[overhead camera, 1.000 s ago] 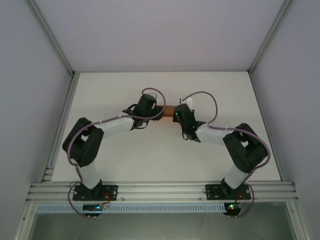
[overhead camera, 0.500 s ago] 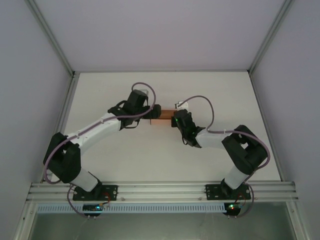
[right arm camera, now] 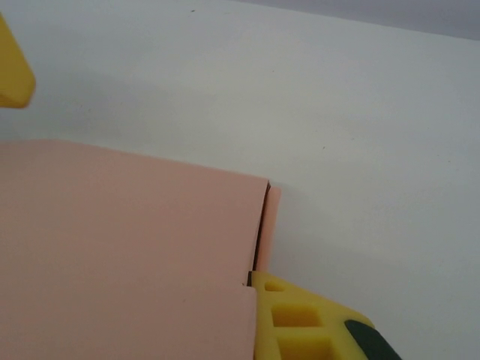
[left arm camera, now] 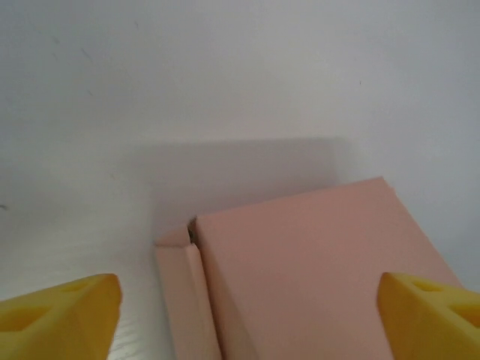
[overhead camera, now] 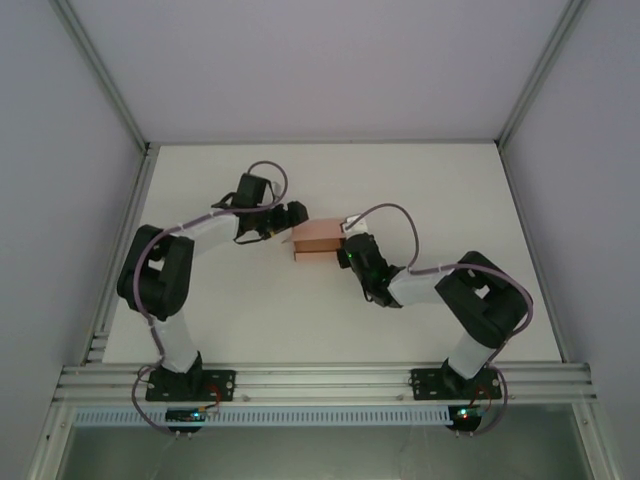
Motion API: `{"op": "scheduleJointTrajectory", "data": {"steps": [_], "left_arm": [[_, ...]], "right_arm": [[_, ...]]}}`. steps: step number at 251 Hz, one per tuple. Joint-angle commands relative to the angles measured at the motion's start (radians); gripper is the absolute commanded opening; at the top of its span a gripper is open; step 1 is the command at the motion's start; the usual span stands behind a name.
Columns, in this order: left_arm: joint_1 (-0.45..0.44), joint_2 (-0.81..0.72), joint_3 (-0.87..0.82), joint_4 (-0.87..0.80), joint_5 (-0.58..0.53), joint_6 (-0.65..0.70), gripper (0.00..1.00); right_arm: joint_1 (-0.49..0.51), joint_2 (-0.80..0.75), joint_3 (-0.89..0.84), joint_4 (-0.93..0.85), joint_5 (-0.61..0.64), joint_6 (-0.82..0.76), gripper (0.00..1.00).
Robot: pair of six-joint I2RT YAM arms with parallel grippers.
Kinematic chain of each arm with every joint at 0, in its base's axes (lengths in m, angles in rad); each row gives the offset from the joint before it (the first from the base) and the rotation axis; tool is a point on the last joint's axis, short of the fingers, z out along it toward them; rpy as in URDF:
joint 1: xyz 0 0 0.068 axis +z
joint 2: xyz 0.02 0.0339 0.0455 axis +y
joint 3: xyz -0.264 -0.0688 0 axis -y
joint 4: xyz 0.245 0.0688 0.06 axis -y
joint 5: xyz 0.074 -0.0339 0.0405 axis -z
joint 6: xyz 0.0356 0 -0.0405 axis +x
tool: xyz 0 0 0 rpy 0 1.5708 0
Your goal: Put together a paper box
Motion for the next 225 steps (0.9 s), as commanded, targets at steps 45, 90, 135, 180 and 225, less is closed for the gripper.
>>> {"op": "scheduleJointTrajectory", "data": {"steps": [45, 90, 135, 180, 225], "left_arm": [[-0.006, -0.002, -0.133, 0.102, 0.072, -0.039, 0.65], [-0.004, 0.043, -0.182, 0.162, 0.067, -0.051, 0.58], [-0.003, 0.064, -0.191, 0.146, 0.017, -0.042, 0.55], [0.001, 0.085, -0.186, 0.134, -0.023, -0.045, 0.49], [0.023, 0.11, -0.206, 0.162, 0.0, -0.056, 0.38]], "right_arm": [[0.051, 0.002, -0.079, -0.062, -0.009, -0.015, 0.18], [0.057, -0.11, -0.107, -0.155, -0.05, -0.001, 0.35], [0.055, -0.311, -0.148, -0.344, -0.115, 0.038, 0.6], [0.027, -0.522, -0.216, -0.44, -0.198, 0.04, 0.94], [-0.078, -0.635, -0.21, -0.453, -0.344, 0.127, 0.99]]}}
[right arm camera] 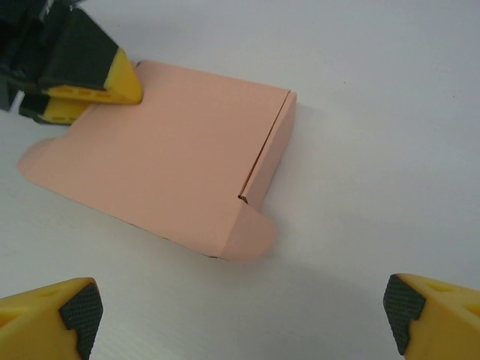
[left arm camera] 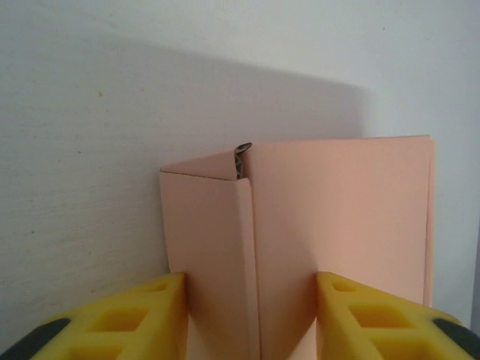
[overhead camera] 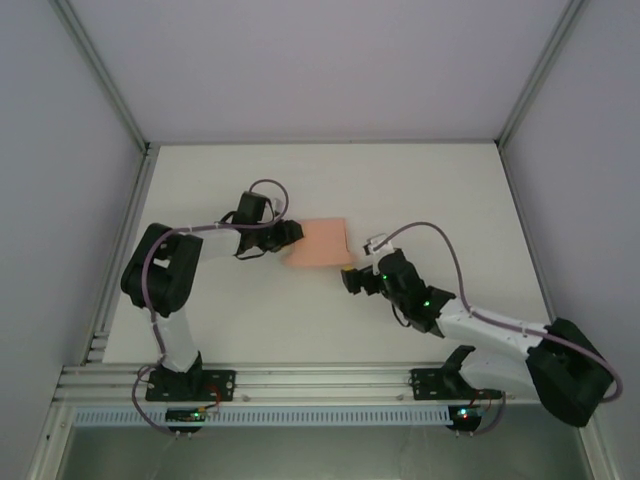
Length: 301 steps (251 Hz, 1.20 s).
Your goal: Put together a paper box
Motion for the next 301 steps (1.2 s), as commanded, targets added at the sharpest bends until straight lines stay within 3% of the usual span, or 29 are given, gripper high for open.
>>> {"op": "scheduleJointTrajectory", "data": {"steps": [1, 59, 118, 176, 254, 301], "left_arm": [[0.026, 0.073, -0.042, -0.066, -0.063, -0.006, 0.38], [0.104, 0.088, -0.178, 0.242, 0.161, -0.124, 0.32], [0.129, 0.089, -0.218, 0.32, 0.204, -0.127, 0.31], [0.151, 0.12, -0.253, 0.451, 0.273, -0.16, 0.31], [0.154, 0.128, -0.258, 0.46, 0.277, -0.141, 0.32], [0.152, 0.13, -0.251, 0.477, 0.293, -0.14, 0.38]], "right_arm": [[-0.069, -0.05, 0.008, -0.054, -0.133, 0.079, 0.99], [-0.265, 0.092, 0.206, -0.204, -0.4, 0.313, 0.99], [-0.358, 0.4, 0.419, -0.186, -0.707, 0.457, 1.0], [-0.363, 0.685, 0.652, -0.249, -0.862, 0.462, 0.98], [-0.36, 0.858, 0.716, -0.097, -1.029, 0.605, 0.88], [-0.353, 0.88, 0.678, 0.117, -1.112, 0.718, 0.68]]}}
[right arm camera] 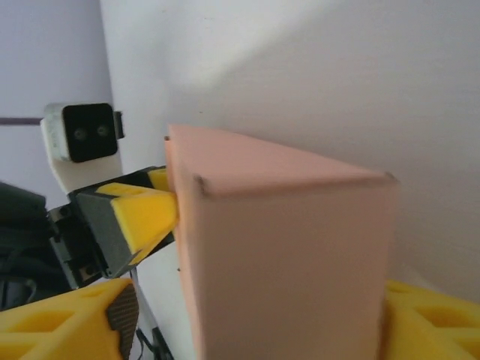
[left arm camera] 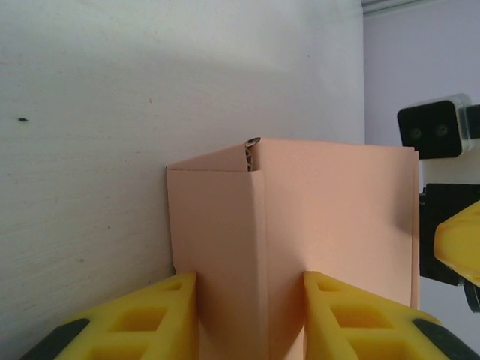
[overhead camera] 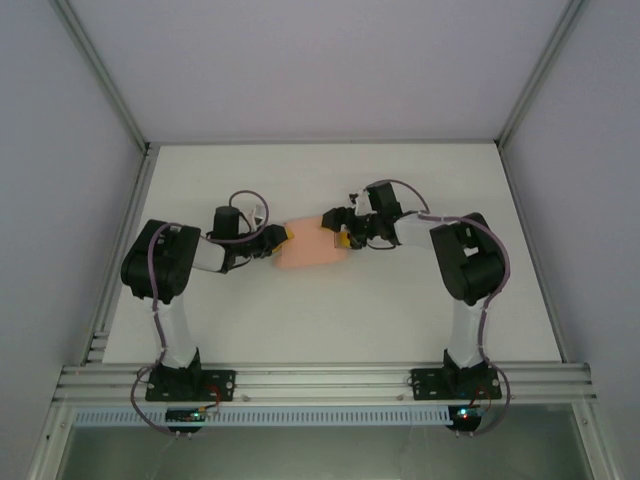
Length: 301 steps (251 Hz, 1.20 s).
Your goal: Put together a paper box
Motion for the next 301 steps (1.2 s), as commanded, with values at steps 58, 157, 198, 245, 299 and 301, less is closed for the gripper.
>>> {"op": "scheduleJointTrajectory", "data": {"steps": [58, 157, 198, 245, 299, 301], "left_arm": [[-0.034, -0.011, 0.045, -0.205, -0.053, 0.1, 0.51], [-0.117, -0.308, 0.153, -0.582, -0.347, 0.441, 1.0], [-0.329, -0.504, 0.194, -0.697, -0.743, 0.854, 1.0], [-0.496, -0.629, 0.114, -0.594, -0.763, 1.282, 1.0], [-0.619, -0.648, 0.08, -0.515, -0.861, 1.525, 1.0], [-0.622, -0.646, 0.081, -0.515, -0.866, 1.53, 1.0]], "right_arm": [[0.013, -0.014, -0.031, 0.22, -0.12, 0.128, 0.52], [-0.035, -0.159, -0.129, 0.143, -0.07, 0.146, 0.37], [-0.089, -0.261, -0.154, 0.032, -0.058, 0.253, 0.34], [-0.139, -0.423, -0.148, -0.251, -0.003, 0.3, 0.32], [-0.216, -0.575, -0.101, -0.537, 0.019, 0.32, 0.35], [-0.215, -0.58, -0.102, -0.543, 0.021, 0.322, 0.35]]}}
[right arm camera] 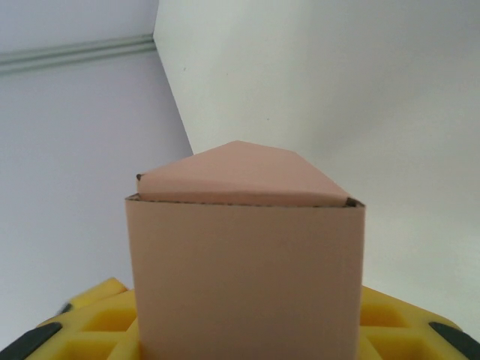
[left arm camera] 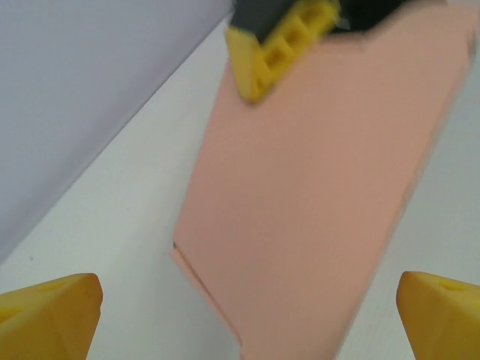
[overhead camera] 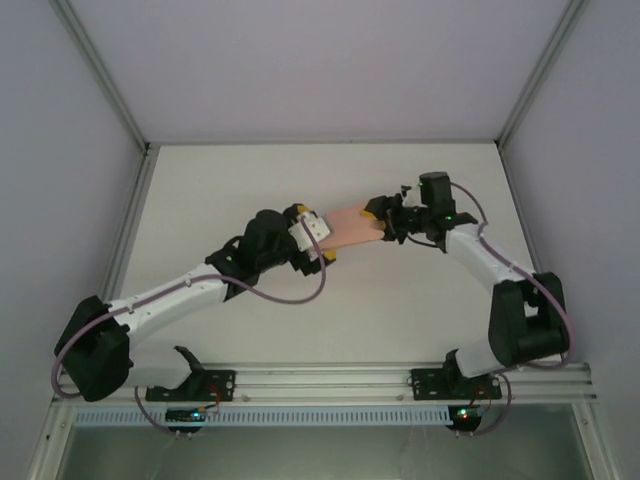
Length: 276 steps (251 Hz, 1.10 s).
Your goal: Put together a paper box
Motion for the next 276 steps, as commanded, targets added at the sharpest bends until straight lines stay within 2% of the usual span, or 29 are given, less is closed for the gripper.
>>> {"op": "scheduleJointTrajectory", "data": {"steps": [1, 43, 62, 95, 126, 152, 189, 242, 258, 276], "left_arm": [[-0.045, 0.004, -0.016, 0.053, -0.1, 0.232, 1.0], [-0.102, 0.109, 0.033, 0.09, -0.293, 0.295, 0.98], [-0.112, 0.137, 0.026, 0.15, -0.31, 0.32, 0.96], [-0.12, 0.164, 0.026, 0.211, -0.334, 0.326, 0.87], [-0.12, 0.142, 0.011, 0.23, -0.275, 0.301, 0.86], [-0.12, 0.126, 0.006, 0.215, -0.207, 0.285, 0.86], [-0.117, 0.14, 0.021, 0.234, -0.187, 0.265, 0.86], [-0.113, 0.159, 0.04, 0.253, -0.211, 0.273, 0.6], [-0.112, 0.152, 0.035, 0.257, -0.209, 0.276, 0.56], [-0.111, 0.148, 0.036, 0.251, -0.213, 0.283, 0.53]], "right_arm": [[-0.02, -0.075, 0.037, -0.216, 0.025, 0.037, 0.35], [-0.03, -0.134, 0.05, -0.25, 0.019, 0.093, 0.35], [-0.031, -0.141, 0.054, -0.28, 0.027, 0.075, 0.35], [-0.03, -0.144, 0.033, -0.23, 0.015, 0.11, 0.35], [-0.03, -0.151, 0.028, -0.232, 0.036, 0.107, 0.35], [-0.028, -0.149, -0.003, -0.139, 0.025, 0.167, 0.35], [-0.012, -0.128, 0.006, -0.111, 0.005, 0.173, 0.34], [-0.002, -0.131, -0.002, -0.113, -0.026, 0.17, 0.37], [-0.003, -0.134, -0.002, -0.125, -0.038, 0.162, 0.38], [-0.004, -0.136, 0.0, -0.136, -0.046, 0.154, 0.44]]}}
